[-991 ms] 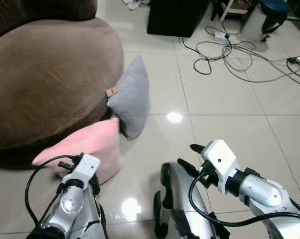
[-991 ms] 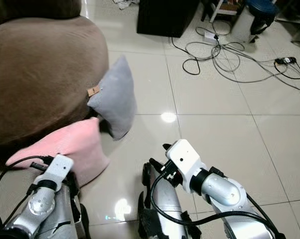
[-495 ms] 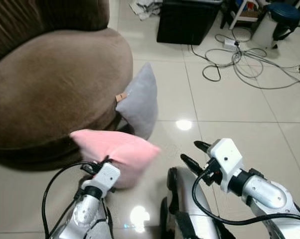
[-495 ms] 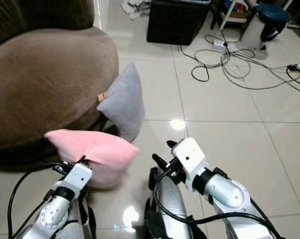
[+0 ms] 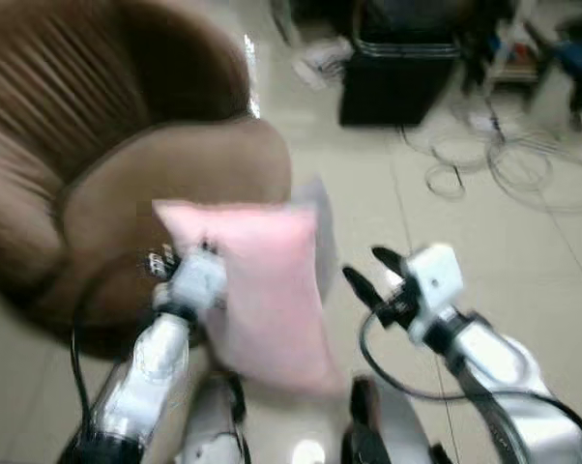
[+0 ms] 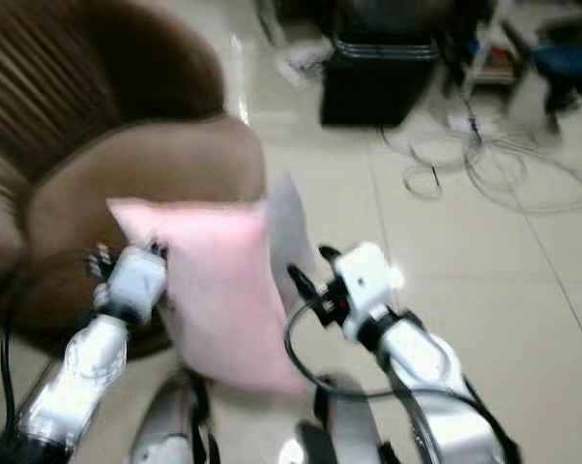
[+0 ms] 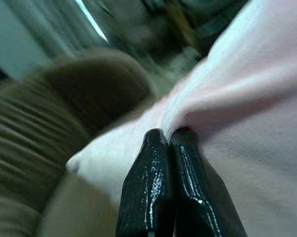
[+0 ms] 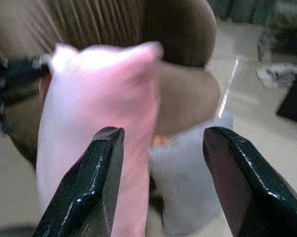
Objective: Move the pillow to the sofa from floor
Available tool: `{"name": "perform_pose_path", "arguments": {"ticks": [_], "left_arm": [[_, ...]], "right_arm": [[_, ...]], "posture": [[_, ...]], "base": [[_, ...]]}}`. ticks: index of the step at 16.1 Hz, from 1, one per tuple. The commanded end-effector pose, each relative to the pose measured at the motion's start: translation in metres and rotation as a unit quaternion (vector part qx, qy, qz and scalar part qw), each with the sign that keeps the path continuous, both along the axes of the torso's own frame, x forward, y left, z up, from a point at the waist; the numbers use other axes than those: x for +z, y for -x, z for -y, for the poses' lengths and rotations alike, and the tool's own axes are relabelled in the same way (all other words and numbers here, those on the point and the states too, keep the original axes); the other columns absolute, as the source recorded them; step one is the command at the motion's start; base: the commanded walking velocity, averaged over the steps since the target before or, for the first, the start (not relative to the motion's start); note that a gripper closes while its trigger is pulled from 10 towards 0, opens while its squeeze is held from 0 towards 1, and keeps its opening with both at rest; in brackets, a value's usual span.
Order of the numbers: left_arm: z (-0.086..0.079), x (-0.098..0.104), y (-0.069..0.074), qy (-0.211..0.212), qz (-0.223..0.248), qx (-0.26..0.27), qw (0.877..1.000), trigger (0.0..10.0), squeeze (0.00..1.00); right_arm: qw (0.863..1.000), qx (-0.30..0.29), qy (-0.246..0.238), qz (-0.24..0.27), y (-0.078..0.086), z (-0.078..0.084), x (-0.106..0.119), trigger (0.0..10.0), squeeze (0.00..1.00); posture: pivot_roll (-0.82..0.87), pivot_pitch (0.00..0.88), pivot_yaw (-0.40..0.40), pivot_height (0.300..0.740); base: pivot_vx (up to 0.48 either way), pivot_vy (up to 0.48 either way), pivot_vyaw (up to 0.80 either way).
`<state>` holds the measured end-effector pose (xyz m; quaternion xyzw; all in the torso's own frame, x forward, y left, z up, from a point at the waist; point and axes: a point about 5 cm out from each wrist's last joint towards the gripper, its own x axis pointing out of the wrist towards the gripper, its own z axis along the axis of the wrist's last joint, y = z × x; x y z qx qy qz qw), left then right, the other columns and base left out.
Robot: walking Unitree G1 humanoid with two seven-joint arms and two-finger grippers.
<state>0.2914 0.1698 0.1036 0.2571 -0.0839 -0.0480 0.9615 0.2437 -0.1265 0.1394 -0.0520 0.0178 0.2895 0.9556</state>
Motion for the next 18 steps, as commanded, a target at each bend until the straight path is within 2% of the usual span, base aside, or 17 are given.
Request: {"name": "perform_pose_path", "arguments": {"ticks": [1,3,5,7,8,9,10,12,14,18], "left_arm": [[-0.003,0.021,-0.005,0.031,0.015,0.007,0.999,0.0,0.00],[-0.003,0.026,0.000,0.050,0.013,0.010,0.999,0.0,0.00],[-0.011,0.027,0.014,0.109,-0.004,0.052,0.993,0.0,0.00],[-0.019,0.033,0.021,0.144,-0.010,0.071,0.987,0.0,0.00],[-0.022,0.040,0.023,0.149,-0.011,0.069,0.986,0.0,0.00],[-0.023,0.045,0.023,0.145,-0.014,0.061,0.987,0.0,0.00],[-0.018,0.047,0.024,0.155,-0.023,0.032,0.987,0.0,0.00],[-0.017,0.047,0.023,0.151,-0.036,-0.008,0.988,0.0,0.00],[-0.023,0.045,0.020,0.155,-0.046,-0.006,0.987,0.0,0.00],[-0.015,0.043,0.004,0.167,-0.044,-0.027,0.985,0.0,0.00]], "right_arm": [[1.000,-0.024,-0.003,-0.003,-0.010,0.000,-0.003,10.0,0.00],[0.999,-0.042,-0.002,-0.006,-0.016,0.003,-0.006,10.0,0.00],[0.998,-0.047,-0.019,-0.026,-0.022,0.002,-0.020,10.0,0.00],[0.999,-0.040,-0.014,-0.030,-0.028,-0.007,-0.030,10.0,0.00],[0.999,-0.041,-0.019,-0.029,-0.034,-0.013,-0.032,10.0,0.00],[0.999,-0.041,-0.013,-0.027,-0.039,-0.017,-0.033,10.0,0.00],[0.999,-0.033,0.024,-0.017,-0.041,-0.022,-0.034,10.0,0.00],[0.999,-0.045,0.005,-0.028,-0.044,-0.030,-0.035,10.0,0.00],[0.998,-0.059,-0.009,-0.038,-0.045,-0.035,-0.040,10.0,0.00],[0.995,-0.096,-0.005,-0.021,-0.047,-0.027,-0.032,10.0,0.00]], "posture": [[0.02,0.000,0.028,0.693],[0.03,0.000,0.023,0.708],[0.07,0.000,-0.006,0.728],[0.11,0.000,-0.020,0.740],[0.13,0.000,-0.016,0.740],[0.15,0.000,-0.019,0.740],[0.17,0.000,-0.024,0.740],[0.20,0.000,-0.016,0.740],[0.16,0.000,0.013,0.740],[0.09,0.000,0.047,0.740]], "base": [[0.000,0.000,0.00],[0.000,0.000,0.00],[0.000,0.000,0.00],[0.000,0.000,0.00],[0.000,0.000,0.00],[0.000,0.000,0.00],[0.000,0.000,0.00],[0.000,0.000,0.00],[0.000,0.000,0.00],[0.000,0.000,0.00]]}}
